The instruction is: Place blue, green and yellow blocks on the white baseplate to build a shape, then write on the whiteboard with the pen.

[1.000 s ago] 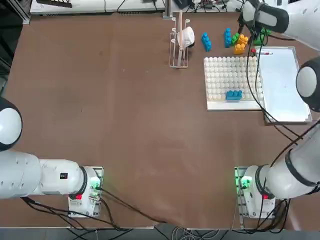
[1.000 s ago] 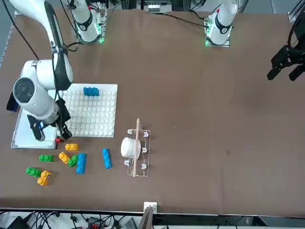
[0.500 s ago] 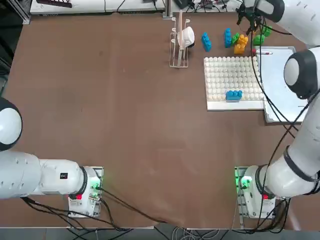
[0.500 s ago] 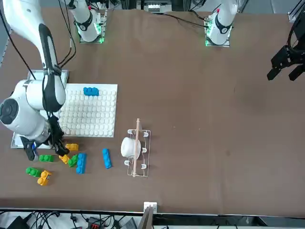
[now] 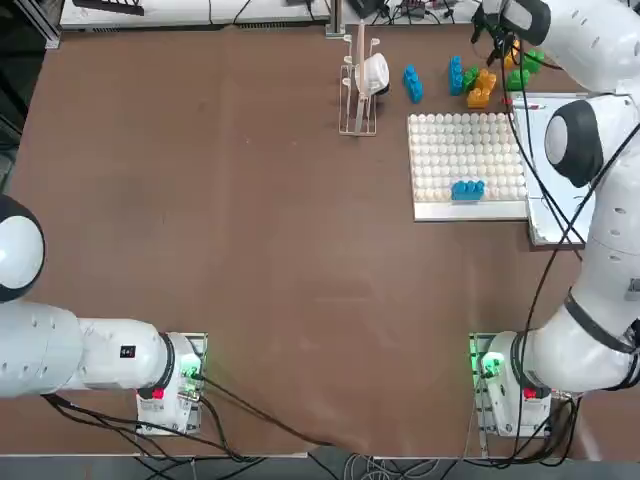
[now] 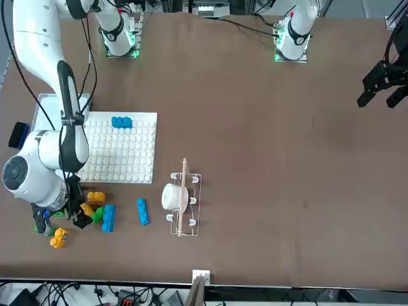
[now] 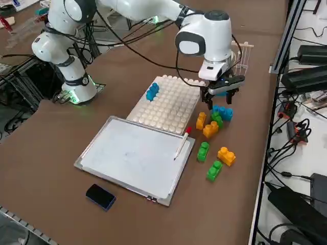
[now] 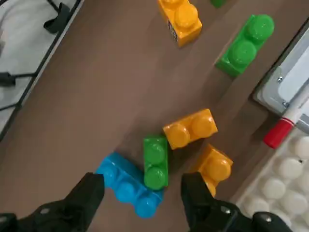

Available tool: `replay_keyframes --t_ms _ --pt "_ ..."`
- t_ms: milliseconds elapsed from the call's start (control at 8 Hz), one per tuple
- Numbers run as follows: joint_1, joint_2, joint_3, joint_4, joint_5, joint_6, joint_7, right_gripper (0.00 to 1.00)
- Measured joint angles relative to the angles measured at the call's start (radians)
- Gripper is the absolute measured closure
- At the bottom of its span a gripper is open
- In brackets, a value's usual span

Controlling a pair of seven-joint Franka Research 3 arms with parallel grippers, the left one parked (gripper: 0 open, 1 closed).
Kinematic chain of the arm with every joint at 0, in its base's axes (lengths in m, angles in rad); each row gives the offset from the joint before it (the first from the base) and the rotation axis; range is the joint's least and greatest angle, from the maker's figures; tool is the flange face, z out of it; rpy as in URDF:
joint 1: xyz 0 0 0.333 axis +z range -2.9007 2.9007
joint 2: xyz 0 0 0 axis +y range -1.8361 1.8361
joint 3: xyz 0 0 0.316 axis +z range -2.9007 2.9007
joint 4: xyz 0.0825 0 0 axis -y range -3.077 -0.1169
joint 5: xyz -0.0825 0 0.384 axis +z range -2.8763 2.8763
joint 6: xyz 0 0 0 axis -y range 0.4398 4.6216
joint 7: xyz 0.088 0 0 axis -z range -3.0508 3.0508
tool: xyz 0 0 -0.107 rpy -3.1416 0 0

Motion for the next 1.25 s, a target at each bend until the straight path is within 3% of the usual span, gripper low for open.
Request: replay_keyframes --t_ms 500,1250 --pt "0.001 0.097 0.003 0.079 0.0 0.022 0.133 0.06" --pt "0.014 0.122 0.005 0.082 -0.054 -0.019 0.146 0.05"
